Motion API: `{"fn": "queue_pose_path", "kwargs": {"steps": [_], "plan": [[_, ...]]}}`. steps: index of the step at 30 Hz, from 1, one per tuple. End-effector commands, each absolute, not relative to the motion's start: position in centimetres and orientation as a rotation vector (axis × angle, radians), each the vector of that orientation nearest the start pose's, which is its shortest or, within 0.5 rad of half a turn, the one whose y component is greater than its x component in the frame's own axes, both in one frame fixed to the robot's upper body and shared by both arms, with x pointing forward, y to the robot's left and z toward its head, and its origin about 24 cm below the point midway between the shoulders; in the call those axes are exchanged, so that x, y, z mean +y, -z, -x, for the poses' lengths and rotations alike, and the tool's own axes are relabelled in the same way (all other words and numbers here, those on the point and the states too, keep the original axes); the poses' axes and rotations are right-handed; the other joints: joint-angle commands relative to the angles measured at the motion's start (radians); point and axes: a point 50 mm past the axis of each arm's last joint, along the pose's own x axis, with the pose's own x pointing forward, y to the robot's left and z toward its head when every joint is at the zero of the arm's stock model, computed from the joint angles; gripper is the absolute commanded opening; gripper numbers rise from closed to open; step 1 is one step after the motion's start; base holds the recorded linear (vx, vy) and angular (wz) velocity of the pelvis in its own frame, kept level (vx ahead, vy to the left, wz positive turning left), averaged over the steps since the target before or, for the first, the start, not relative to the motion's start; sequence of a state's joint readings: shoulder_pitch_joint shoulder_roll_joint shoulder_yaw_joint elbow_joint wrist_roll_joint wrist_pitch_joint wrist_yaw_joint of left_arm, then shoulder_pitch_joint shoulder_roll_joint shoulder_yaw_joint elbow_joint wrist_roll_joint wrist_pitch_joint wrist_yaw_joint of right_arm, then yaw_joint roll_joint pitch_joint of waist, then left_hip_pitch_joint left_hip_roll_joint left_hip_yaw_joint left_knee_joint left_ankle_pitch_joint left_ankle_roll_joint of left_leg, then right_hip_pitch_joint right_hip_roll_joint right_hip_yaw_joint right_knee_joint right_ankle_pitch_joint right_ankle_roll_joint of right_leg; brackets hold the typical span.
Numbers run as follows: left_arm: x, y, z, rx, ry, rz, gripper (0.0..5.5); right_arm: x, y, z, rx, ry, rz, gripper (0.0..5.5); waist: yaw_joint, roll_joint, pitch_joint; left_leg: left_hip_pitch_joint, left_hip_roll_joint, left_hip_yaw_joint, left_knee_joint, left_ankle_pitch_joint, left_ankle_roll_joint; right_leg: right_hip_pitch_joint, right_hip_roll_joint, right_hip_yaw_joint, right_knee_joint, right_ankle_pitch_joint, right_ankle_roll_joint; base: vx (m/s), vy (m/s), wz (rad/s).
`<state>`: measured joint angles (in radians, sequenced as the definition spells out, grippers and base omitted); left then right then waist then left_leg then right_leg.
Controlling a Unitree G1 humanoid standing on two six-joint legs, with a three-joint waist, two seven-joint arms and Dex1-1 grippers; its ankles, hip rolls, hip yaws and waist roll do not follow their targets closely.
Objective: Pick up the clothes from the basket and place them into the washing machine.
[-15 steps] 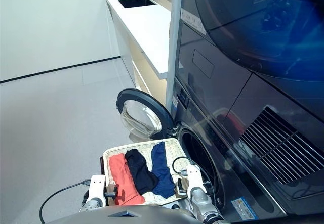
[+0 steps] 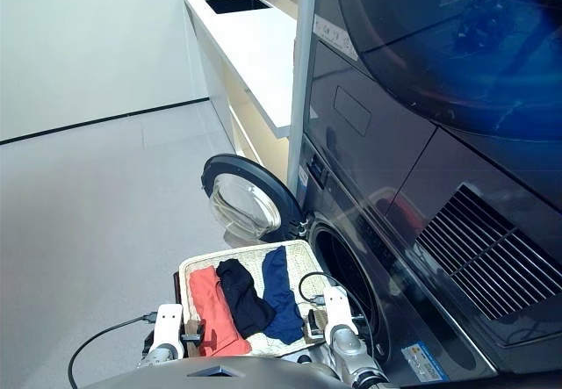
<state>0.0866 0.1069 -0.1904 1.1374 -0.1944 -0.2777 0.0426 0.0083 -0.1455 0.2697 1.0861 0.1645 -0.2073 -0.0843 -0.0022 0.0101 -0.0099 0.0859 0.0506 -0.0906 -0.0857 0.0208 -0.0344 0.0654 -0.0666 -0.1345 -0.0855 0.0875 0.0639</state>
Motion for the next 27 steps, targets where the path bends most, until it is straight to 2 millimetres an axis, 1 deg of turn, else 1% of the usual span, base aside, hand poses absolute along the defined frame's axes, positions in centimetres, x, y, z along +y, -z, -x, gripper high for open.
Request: {"fn": "queue_pose_path", "kwargs": {"steps": [1,8,10,11,12,13,15,16,17,18,19,20,21,22,23,24,27], "plan": [[17.6,15.2,-12.8,0.877,-0.048,-0.077,5.50,-16.8,13.7,-16.2,0.775,-0.017,0.153,5.50,-0.015,-0.038,0.014,-0.025,-0.056,0.064,-0.002,0.007,-0.009,0.003,0.007,-0.027,-0.002,-0.015,0.051,0.000,0.000,0.000],[17.7,14.7,-14.0,0.833,0.000,-0.150,5.50,-16.6,13.2,-17.1,0.739,-0.040,0.173,5.50,-0.021,-0.038,0.026,-0.042,-0.056,0.065,-0.002,0.012,-0.008,-0.020,0.006,-0.022,-0.002,-0.005,0.054,0.000,0.000,0.000],[17.8,14.1,-15.3,0.785,0.026,-0.200,5.50,-16.6,12.6,-18.1,0.699,-0.043,0.180,5.50,-0.026,-0.039,0.046,-0.067,-0.057,0.066,-0.002,0.021,-0.008,-0.047,0.006,-0.021,-0.002,0.005,0.054,-0.027,0.007,-0.003],[17.8,14.1,-15.3,0.785,0.026,-0.201,5.50,-16.6,12.6,-18.1,0.699,-0.043,0.180,5.50,-0.026,-0.039,0.046,-0.067,-0.058,0.066,-0.002,0.021,-0.008,-0.048,0.006,-0.021,-0.002,0.005,0.054,-0.085,0.024,-0.003],[17.9,13.4,-16.7,0.738,0.067,-0.263,5.50,-16.7,11.9,-19.2,0.660,-0.047,0.187,5.50,-0.030,-0.038,0.063,-0.091,-0.058,0.068,-0.002,0.030,-0.008,-0.075,0.005,-0.018,-0.002,0.014,0.054,-0.077,0.031,-0.002],[17.9,13.1,-17.2,0.715,0.093,-0.295,5.50,-16.7,11.7,-19.5,0.645,-0.045,0.189,5.50,-0.033,-0.037,0.070,-0.100,-0.058,0.071,-0.002,0.033,-0.008,-0.084,0.004,-0.017,-0.002,0.019,0.054,-0.073,0.041,-0.001],[17.9,12.9,-17.6,0.701,0.111,-0.320,5.50,-16.7,11.5,-19.9,0.631,-0.050,0.192,5.50,-0.034,-0.037,0.076,-0.109,-0.058,0.072,-0.002,0.036,-0.008,-0.095,0.004,-0.015,-0.002,0.022,0.055,-0.026,0.019,-0.007],[18.2,12.2,-18.8,0.658,0.122,-0.360,5.50,-16.7,10.6,-21.0,0.578,-0.063,0.201,5.50,-0.037,-0.035,0.102,-0.142,-0.060,0.074,-0.002,0.046,-0.008,-0.130,0.005,-0.011,-0.002,0.032,0.054,-0.057,0.027,-0.005],[18.2,12.2,-18.8,0.658,0.122,-0.360,5.50,-16.7,10.6,-21.0,0.578,-0.063,0.201,5.50,-0.037,-0.035,0.101,-0.144,-0.060,0.074,-0.002,0.046,-0.008,-0.131,0.005,-0.011,-0.002,0.032,0.054,-0.175,0.061,-0.023],[18.5,11.2,-20.5,0.602,0.110,-0.382,5.50,-16.4,9.1,-22.9,0.494,-0.076,0.208,5.50,-0.041,-0.035,0.137,-0.194,-0.062,0.077,-0.002,0.059,-0.008,-0.185,0.003,-0.007,-0.002,0.049,0.055,-0.147,0.046,-0.092],[18.5,10.9,-21.2,0.588,0.099,-0.381,5.50,-16.2,8.4,-23.7,0.463,-0.081,0.208,5.50,-0.042,-0.035,0.148,-0.214,-0.064,0.077,-0.002,0.064,-0.007,-0.206,0.003,-0.004,-0.002,0.057,0.054,-0.147,0.046,-0.145],[18.5,10.9,-21.2,0.588,0.099,-0.381,5.50,-16.2,8.4,-23.7,0.463,-0.081,0.208,5.50,-0.042,-0.035,0.147,-0.216,-0.064,0.077,-0.002,0.065,-0.007,-0.207,0.003,-0.004,-0.002,0.057,0.054,-0.055,0.042,-0.132],[18.4,9.9,-22.6,0.531,0.085,-0.387,5.50,-16.1,6.9,-25.2,0.389,-0.083,0.207,5.50,-0.042,-0.035,0.173,-0.253,-0.066,0.082,0.014,0.070,-0.002,-0.244,-0.002,0.000,0.010,0.064,0.052,-0.057,0.045,-0.056],[18.3,9.4,-23.4,0.508,0.076,-0.385,5.50,-15.9,6.3,-25.8,0.357,-0.084,0.201,5.50,-0.042,-0.036,0.188,-0.282,-0.068,0.084,0.046,0.062,0.001,-0.265,-0.006,0.001,0.024,0.064,0.050,-0.058,0.046,-0.013],[18.3,9.4,-23.4,0.508,0.076,-0.385,5.50,-15.9,6.3,-25.8,0.357,-0.084,0.201,5.50,-0.042,-0.036,0.187,-0.285,-0.068,0.084,0.048,0.061,0.001,-0.268,-0.006,0.001,0.025,0.064,0.050,-0.101,0.038,-0.003],[18.2,8.3,-24.8,0.454,0.050,-0.373,5.50,-15.3,4.5,-27.4,0.273,-0.092,0.183,5.50,-0.043,-0.041,0.223,-0.356,-0.069,0.088,0.123,0.041,0.008,-0.331,-0.018,0.003,0.079,0.057,0.044,-0.105,0.030,-0.013],[18.2,7.0,-26.4,0.404,0.016,-0.367,5.50,-14.6,2.3,-29.1,0.178,-0.100,0.172,5.50,-0.046,-0.036,0.240,-0.447,-0.070,0.091,0.163,0.039,0.010,-0.430,-0.023,0.002,0.132,0.049,0.036,-0.091,0.041,-0.031]]}}
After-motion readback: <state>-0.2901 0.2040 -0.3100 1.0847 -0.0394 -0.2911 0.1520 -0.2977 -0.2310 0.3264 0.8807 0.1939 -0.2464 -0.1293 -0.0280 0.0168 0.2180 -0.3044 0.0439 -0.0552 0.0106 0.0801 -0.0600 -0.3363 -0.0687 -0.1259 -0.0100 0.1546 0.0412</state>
